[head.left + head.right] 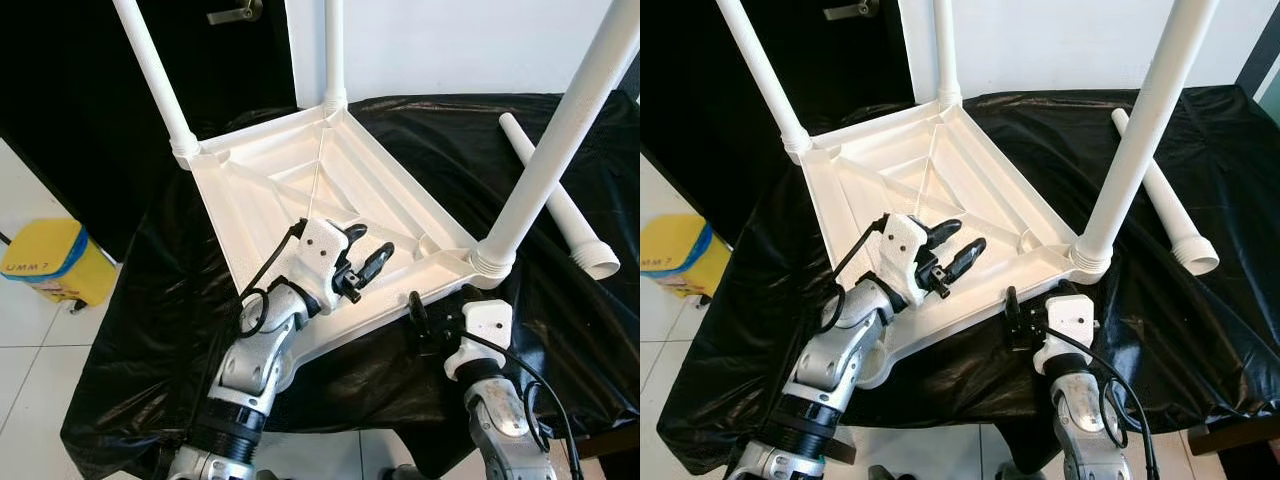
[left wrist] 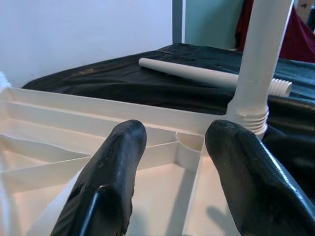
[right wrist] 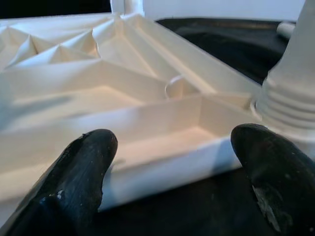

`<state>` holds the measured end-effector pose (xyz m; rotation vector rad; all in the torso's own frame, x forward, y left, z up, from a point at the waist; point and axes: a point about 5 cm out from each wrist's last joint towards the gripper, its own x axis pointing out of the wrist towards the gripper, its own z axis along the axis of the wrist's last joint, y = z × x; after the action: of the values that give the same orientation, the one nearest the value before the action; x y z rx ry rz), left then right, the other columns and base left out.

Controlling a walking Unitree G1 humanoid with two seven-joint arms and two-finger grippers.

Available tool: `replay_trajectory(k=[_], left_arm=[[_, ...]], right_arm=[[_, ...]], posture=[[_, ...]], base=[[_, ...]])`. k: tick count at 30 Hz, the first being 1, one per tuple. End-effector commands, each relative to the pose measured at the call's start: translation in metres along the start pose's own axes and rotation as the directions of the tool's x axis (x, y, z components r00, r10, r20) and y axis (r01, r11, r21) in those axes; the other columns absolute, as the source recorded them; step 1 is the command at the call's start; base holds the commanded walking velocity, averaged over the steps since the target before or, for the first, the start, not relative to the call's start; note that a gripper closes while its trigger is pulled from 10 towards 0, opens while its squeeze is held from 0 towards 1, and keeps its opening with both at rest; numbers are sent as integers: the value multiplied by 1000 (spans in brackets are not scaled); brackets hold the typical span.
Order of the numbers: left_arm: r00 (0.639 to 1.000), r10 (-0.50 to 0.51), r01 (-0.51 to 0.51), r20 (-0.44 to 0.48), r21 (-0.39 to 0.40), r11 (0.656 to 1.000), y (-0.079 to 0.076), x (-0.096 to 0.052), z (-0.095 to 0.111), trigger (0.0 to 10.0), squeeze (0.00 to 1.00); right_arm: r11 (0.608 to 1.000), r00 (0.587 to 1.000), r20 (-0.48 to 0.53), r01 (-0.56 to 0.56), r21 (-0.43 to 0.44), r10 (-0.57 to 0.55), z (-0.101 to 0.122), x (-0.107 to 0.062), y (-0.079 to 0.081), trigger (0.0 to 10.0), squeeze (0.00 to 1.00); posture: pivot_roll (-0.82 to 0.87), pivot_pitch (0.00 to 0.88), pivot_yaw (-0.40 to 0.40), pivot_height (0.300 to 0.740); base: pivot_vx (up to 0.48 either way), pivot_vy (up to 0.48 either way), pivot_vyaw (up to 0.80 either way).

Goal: Building children table

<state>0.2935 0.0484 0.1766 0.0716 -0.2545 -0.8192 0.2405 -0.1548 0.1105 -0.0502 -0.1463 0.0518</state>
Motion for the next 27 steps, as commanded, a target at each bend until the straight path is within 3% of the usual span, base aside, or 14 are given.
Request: replay_trajectory(k=[1,13,19,27], left_arm=[[996,-85,85,7,9,996,-6,-2,0,10000,0],[1000,-11,10,25,26,1000,4,-7,-1,10000,0],[999,14,-16,48,38,999,14,-1,5,10000,0],[998,23,-26,54,52,998,12,-5,6,10000,0]], right_arm=[[1000,1000,-16,18,-7,-18,-5,-1,-3,10000,0],[998,999,-2,52,-30,-52,-6,2,-12,10000,0],[998,999,29,40,-40,-39,-5,14,-10,10000,0],[999,999,42,32,-38,-30,-5,17,-9,10000,0]], posture=[[-206,76,39,740],[-202,64,28,740],[-167,68,38,740],[-125,98,9,740]], base=[[0,0,0],[0,0,0],[0,0,0],[0,0,0]])
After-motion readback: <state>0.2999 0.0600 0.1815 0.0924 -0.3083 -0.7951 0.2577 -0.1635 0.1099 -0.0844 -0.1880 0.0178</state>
